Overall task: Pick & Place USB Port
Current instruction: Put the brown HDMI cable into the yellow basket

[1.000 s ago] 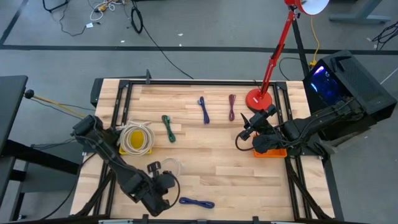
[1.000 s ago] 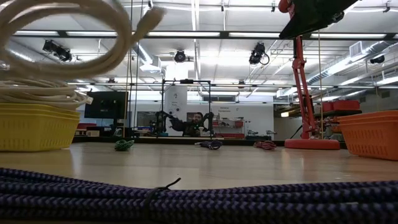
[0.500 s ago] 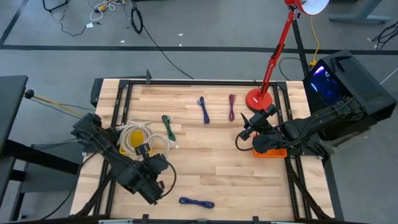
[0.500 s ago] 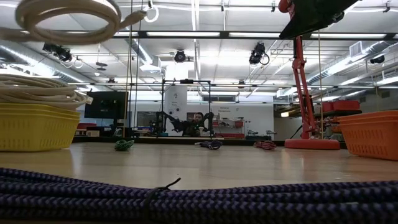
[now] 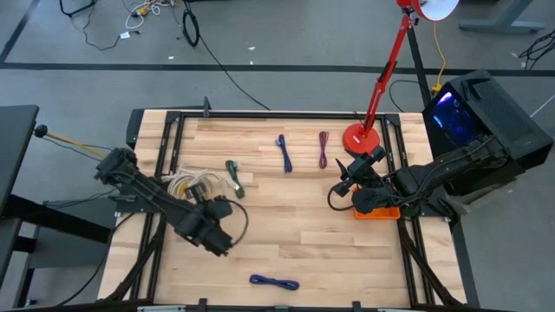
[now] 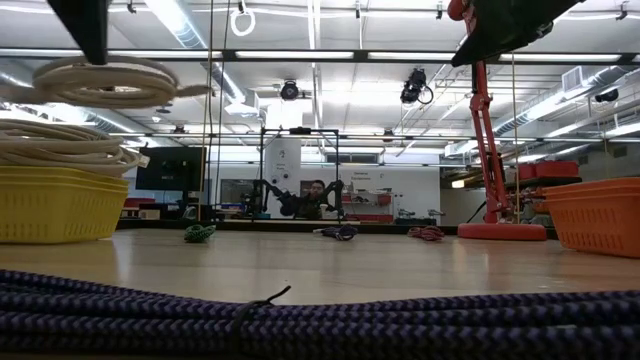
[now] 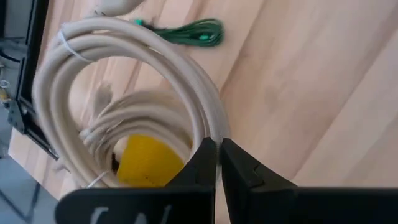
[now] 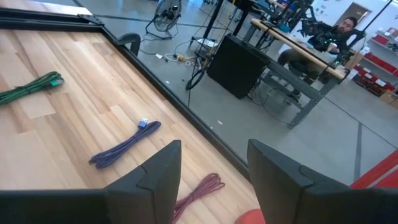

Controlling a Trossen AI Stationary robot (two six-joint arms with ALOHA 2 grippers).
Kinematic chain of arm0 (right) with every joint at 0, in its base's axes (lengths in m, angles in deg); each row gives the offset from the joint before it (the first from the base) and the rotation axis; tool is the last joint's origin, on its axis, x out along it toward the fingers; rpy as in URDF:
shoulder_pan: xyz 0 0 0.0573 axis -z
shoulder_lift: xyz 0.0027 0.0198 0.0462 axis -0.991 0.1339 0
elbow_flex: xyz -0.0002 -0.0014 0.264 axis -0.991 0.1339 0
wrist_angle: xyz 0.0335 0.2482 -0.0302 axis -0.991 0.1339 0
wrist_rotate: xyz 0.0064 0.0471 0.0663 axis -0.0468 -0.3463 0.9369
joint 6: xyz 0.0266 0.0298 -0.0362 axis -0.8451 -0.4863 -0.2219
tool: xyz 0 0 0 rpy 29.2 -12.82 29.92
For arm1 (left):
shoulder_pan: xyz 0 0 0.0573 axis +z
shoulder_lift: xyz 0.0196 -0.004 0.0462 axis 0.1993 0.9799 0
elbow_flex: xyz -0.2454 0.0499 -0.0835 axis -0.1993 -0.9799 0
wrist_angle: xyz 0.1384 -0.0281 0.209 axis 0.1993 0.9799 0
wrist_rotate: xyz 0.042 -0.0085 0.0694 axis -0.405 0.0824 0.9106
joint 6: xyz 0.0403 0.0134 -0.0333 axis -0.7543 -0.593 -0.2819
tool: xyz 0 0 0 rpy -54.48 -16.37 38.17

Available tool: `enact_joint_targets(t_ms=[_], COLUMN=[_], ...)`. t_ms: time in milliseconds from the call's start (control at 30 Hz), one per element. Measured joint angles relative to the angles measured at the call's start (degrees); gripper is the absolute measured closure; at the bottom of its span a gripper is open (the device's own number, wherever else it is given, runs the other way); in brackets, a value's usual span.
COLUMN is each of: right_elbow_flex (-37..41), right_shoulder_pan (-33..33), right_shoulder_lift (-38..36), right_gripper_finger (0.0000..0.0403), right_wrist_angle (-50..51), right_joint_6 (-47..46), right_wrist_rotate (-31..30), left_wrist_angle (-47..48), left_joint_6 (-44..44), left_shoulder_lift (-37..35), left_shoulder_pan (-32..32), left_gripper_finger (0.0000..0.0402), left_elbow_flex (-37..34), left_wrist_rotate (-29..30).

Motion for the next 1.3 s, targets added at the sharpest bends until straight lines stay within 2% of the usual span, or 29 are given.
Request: enact_joint_targets(t_ms=[167, 367, 700, 1033, 1300], right_elbow_flex=[0.00, 0.00, 0.00, 0.00, 0.00], right_shoulder_pan=[0.00, 0.00, 0.00, 0.00, 0.01], right_shoulder_lift=[0.00, 0.00, 0.00, 0.00, 0.00], right_gripper_finger=[0.0218, 0.0218, 0.0218, 0.0218, 0.0218], right_wrist_angle=[-0.08, -0.33, -0.48, -0.56, -0.58], right_joint_6=[-0.24, -0.44, -0.25, -0.24, -0.48], right_wrist_rotate=[0.00, -0.02, -0.05, -0.09, -0.09], left_wrist_angle=[0.18, 0.11, -0.41, -0.43, -1.88], left_joint_6=[6.96, 7.40, 5.82, 6.61, 7.44], left_shoulder_lift=[-9.92, -16.37, -17.37, -17.37, -17.37], left_shoulder_pan=[-1.72, -0.14, 4.20, 4.28, 4.28], left_gripper_finger=[0.0393, 0.0393, 0.0393, 0.0371, 0.0374], left_elbow_flex=[-6.95, -12.28, -21.47, -21.67, -21.72], left_wrist_rotate=[-1.95, -5.60, -9.73, -10.23, -10.20])
